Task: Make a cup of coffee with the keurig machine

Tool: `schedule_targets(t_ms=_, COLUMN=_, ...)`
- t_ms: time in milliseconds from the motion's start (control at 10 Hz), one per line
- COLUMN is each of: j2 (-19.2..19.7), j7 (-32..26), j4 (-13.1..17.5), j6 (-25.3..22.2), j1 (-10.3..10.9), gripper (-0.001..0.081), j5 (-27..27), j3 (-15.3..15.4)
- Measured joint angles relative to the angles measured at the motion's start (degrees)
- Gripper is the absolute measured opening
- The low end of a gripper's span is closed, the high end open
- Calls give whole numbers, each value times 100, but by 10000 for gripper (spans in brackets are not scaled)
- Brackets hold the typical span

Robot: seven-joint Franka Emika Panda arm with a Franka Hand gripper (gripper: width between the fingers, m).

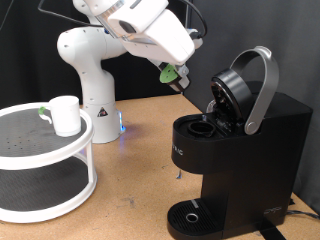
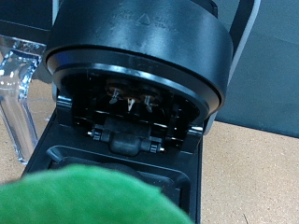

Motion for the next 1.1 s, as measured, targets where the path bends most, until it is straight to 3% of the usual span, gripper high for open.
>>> schedule_targets(t_ms=1100, j2=170, j7=-45, j4=-468, j6=705, j1=50, gripper=477, j5=120, j3=498)
